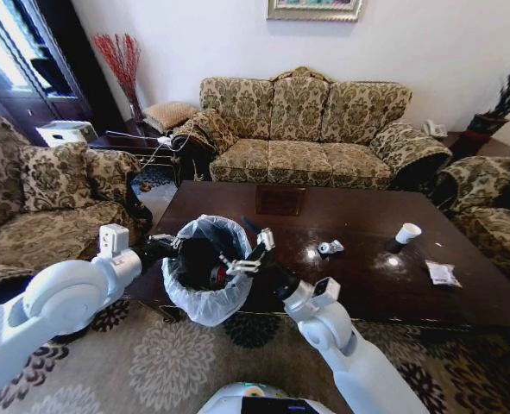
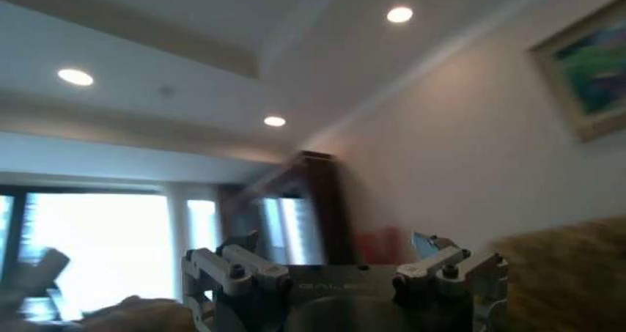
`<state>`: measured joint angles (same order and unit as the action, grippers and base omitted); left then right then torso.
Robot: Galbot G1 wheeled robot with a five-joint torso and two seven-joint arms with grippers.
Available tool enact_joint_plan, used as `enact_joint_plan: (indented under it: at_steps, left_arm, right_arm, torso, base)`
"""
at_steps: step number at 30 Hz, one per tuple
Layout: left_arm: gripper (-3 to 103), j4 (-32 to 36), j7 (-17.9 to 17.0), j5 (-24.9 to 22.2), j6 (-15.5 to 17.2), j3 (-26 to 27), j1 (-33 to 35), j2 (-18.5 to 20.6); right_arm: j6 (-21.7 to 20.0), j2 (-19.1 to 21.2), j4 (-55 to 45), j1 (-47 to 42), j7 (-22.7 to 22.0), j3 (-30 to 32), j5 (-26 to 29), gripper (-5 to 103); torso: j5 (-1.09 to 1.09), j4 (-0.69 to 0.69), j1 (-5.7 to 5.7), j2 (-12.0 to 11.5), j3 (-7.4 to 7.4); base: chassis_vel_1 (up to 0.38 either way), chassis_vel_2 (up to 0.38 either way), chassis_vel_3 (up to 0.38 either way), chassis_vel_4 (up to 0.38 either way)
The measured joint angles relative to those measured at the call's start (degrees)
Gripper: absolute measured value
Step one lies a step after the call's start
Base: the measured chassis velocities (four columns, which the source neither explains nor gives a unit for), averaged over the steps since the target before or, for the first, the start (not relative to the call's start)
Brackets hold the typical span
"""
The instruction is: Move to the front of the table and place the trash on the table into the trash bin.
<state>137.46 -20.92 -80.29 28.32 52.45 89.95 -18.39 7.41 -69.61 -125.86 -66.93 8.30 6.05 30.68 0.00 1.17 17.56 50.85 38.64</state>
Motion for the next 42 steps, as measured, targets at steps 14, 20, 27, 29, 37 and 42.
enact_joint_plan:
  at_steps: [14, 20, 27, 29, 37, 42]
  left_arm:
    - [3, 0.5, 0.3, 1.0, -0.1, -0.5, 0.1, -2.8]
    - [3, 0.6, 0.4, 1.0, -0.1, -0.2, 0.3, -3.1]
    - [3, 0.8, 0.4, 1.1, -0.1, -0.3, 0.3, -3.5]
    - [3, 0.9, 0.5, 1.1, -0.1, -0.3, 0.3, -3.5]
    - [3, 0.9, 0.5, 1.0, -0.1, -0.3, 0.3, -3.4]
    - [3, 0.7, 0.5, 1.1, -0.1, -0.7, 0.3, -3.5]
  right_arm:
    - [-9.9, 0.7, 25.8, 1.1, -18.1, 11.9, 0.0, 100]
    - [-9.6, -0.7, 33.5, 6.3, -18.3, 11.7, -4.5, 100]
    - [-8.3, -1.8, 38.6, 9.7, -18.3, 10.7, -6.2, 100]
    - [-8.1, -2.5, 40.3, 10.9, -18.1, 10.0, -6.4, 100]
    - [-7.0, -3.7, 43.6, 13.1, -17.2, 9.4, -8.4, 100]
    - [-7.9, -3.6, 46.9, 16.2, -15.1, 9.5, -6.3, 100]
  torso:
    - [0.01, 0.0, 0.0, 0.0, 0.01]
    - [-0.01, 0.02, 0.0, 0.0, 0.01]
    - [0.01, 0.0, 0.01, 0.0, 0.02]
    - [0.05, -0.02, 0.01, 0.0, 0.01]
    - [-0.06, -0.02, 0.0, 0.0, 0.01]
    - [-0.04, 0.05, 0.0, 0.0, 0.01]
  base:
    - [0.0, 0.0, 0.0, 0.0]
    - [-0.082, -0.088, 0.099, 0.081]
    - [-0.202, -0.203, 0.21, 0.208]
    - [-0.172, -0.204, 0.164, 0.149]
    - [-0.046, -0.059, 0.032, 0.033]
    - [0.068, 0.079, -0.017, -0.007]
